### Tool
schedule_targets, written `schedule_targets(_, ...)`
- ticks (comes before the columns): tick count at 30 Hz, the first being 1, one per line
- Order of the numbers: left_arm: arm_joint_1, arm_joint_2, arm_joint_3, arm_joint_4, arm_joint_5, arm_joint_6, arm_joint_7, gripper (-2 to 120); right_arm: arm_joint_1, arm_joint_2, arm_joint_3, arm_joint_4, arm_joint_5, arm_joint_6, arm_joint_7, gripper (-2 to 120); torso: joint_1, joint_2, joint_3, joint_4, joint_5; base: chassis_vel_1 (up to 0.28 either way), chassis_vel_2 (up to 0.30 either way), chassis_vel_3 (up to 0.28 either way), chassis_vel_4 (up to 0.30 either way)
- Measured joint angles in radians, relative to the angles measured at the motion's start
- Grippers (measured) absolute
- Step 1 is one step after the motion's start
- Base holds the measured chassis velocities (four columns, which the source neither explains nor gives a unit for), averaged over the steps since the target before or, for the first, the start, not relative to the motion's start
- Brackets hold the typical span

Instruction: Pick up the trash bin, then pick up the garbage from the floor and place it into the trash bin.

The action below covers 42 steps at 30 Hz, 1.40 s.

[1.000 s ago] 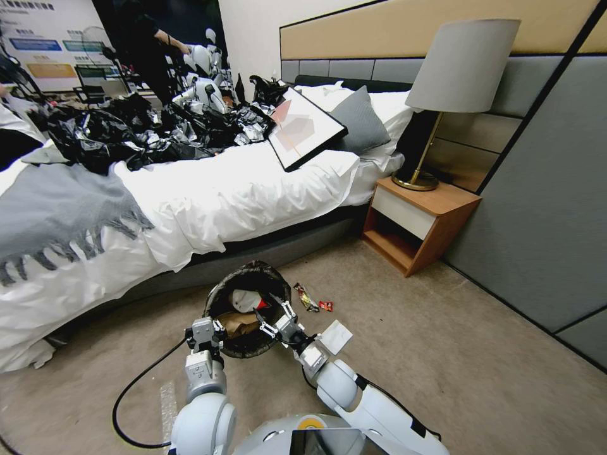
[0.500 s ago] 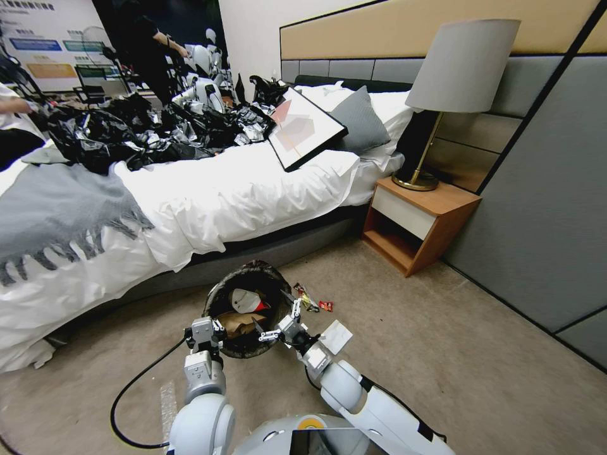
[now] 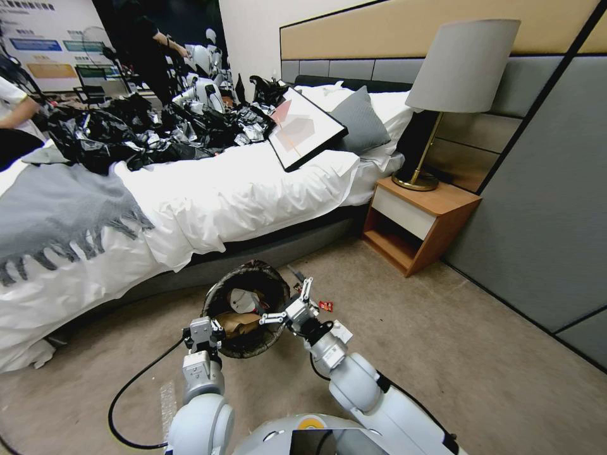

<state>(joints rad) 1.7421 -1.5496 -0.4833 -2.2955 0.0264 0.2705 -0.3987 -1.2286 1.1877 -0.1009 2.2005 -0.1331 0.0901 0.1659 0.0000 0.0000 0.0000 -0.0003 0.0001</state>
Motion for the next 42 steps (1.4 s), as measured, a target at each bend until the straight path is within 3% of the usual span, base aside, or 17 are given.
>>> schedule_targets(9, 0.007, 0.000, -0.006, -0.004, -0.005, -0.001, -0.001, 0, -0.109, 0.032, 0.138, 0.057, -0.051, -0.004, 0.058, 100, 0.000, 0.000, 0.000, 0.0002, 0.0000, 0.000, 0.000, 0.000, 0.000)
schedule_targets(15, 0.005, 0.003, -0.015, -0.004, -0.016, -0.003, -0.001, 0, -0.215, 0.105, 0.279, 0.092, -0.088, 0.000, 0.077, 100, 0.000, 0.000, 0.000, 0.0000, 0.0000, 0.000, 0.000, 0.000, 0.000)
schedule_targets(28, -0.003, 0.005, -0.020, -0.008, -0.028, -0.004, -0.001, 0, -0.380, 0.212, 0.425, 0.111, -0.056, 0.011, 0.069, 100, 0.000, 0.000, 0.000, -0.0001, -0.0001, 0.000, 0.000, 0.000, 0.000)
schedule_targets(35, -0.002, 0.005, -0.021, -0.012, -0.030, -0.005, -0.001, 0, -0.344, 0.202, 0.440, 0.093, 0.133, -0.149, 0.056, 100, 0.000, 0.000, 0.000, 0.0001, 0.0000, 0.000, 0.000, 0.000, 0.000)
schedule_targets(38, -0.002, 0.005, -0.020, -0.013, -0.029, -0.005, 0.001, 0, -0.289, 0.170, 0.430, 0.084, 0.286, -0.327, 0.059, 100, 0.000, 0.000, 0.000, 0.0002, -0.0002, 0.000, 0.000, 0.000, 0.000)
schedule_targets(39, -0.002, 0.005, -0.020, -0.013, -0.029, -0.005, 0.001, 0, -0.289, 0.170, 0.430, 0.084, 0.286, -0.327, 0.059, 100, 0.000, 0.000, 0.000, 0.0002, -0.0002, 0.000, 0.000, 0.000, 0.000)
schedule_targets(42, -0.006, 0.005, -0.016, -0.013, -0.025, -0.005, 0.003, 0, -0.226, 0.142, 0.435, 0.027, 0.384, -0.443, 0.046, 100, 0.000, 0.000, 0.000, 0.0001, -0.0002, 0.000, 0.000, 0.000, 0.000)
